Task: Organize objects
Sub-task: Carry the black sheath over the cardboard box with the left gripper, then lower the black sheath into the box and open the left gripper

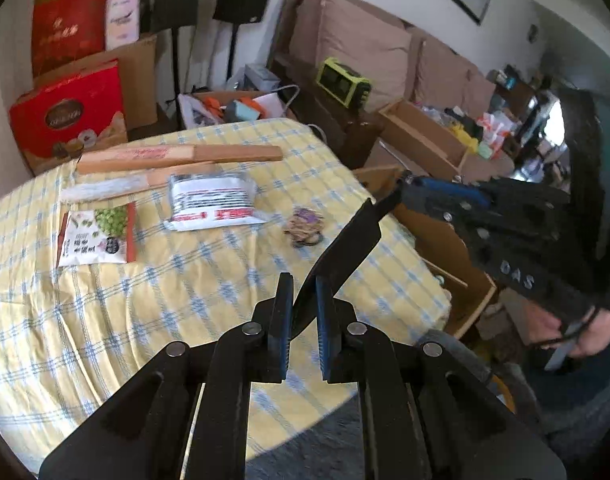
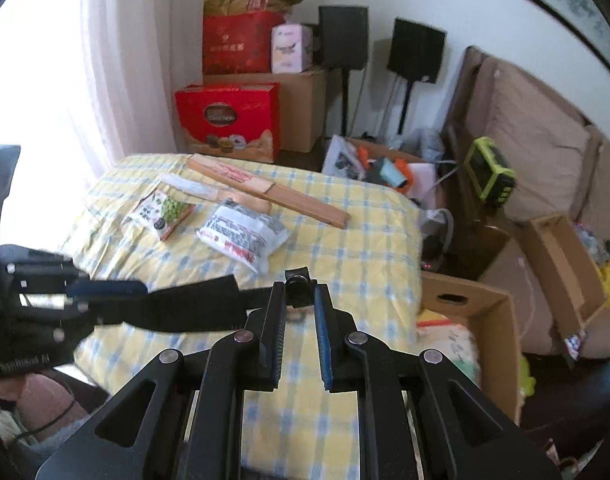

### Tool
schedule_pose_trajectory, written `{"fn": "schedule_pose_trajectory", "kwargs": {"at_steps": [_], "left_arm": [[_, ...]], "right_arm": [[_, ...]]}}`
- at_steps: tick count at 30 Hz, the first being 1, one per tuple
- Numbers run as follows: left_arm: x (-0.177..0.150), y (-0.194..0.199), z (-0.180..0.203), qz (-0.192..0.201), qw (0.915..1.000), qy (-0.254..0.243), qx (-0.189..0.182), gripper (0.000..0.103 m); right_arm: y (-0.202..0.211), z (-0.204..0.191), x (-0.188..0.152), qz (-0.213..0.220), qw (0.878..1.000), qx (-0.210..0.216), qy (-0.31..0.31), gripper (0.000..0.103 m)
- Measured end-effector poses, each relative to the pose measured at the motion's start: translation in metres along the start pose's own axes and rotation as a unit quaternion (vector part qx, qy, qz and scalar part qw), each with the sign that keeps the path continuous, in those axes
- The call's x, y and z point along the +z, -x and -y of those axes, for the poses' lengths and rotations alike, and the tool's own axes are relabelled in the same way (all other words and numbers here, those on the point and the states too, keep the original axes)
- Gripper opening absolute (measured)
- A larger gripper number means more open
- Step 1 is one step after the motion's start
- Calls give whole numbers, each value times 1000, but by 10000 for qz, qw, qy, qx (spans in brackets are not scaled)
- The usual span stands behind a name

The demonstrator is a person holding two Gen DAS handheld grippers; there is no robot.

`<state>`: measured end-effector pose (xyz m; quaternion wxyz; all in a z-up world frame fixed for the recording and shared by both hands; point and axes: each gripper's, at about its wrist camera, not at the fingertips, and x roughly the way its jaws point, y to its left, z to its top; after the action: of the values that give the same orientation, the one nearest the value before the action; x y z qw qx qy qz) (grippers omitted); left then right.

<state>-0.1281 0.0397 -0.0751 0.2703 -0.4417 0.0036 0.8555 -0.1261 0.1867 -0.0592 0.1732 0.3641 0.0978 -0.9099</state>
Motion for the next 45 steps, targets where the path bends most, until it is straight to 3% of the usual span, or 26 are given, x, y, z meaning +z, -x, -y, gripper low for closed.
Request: {"fn": "schedule_pose_trajectory", "kwargs": {"at_steps": [3,16,21,22,23,26,30,35,45], "left_arm": [[2,2,29,-10,9996,-267,-102,10],[14,-36,145,-206,9923,-1173,-330,10],[23,-47,175,-105,9895,-1433,-163,10],[24,-47,180,-73,9890,-1474,-129,1],[24,-48,184,-76,9886,-1500,-142,1],[25,-54,199,-139,9855,-1689,-19,1],[20,-79,207,-309,9815,-1872,261,1],[15,-100,204,-563,9850,-1627,66,1],[24,-106,213,-546,9862,-1562,-61,1]], "right_arm": [[27,13,-21,191,9995,-170,-163,12],[88,103,-100,219,9918,-479,-1161,11],[98,125,-123,378,9867,-572,-1476,11],[98,129,-126,401,9854,-551,-1560,11],[98,132,-129,434,9841,-536,-1637,10],[101,139,-136,567,9808,-284,-1842,7],[83,143,-135,423,9839,-399,-1690,6],[67,166,-145,315,9781,-390,-2021,4],[79,226,-170,236,9623,-847,-2574,4]]}}
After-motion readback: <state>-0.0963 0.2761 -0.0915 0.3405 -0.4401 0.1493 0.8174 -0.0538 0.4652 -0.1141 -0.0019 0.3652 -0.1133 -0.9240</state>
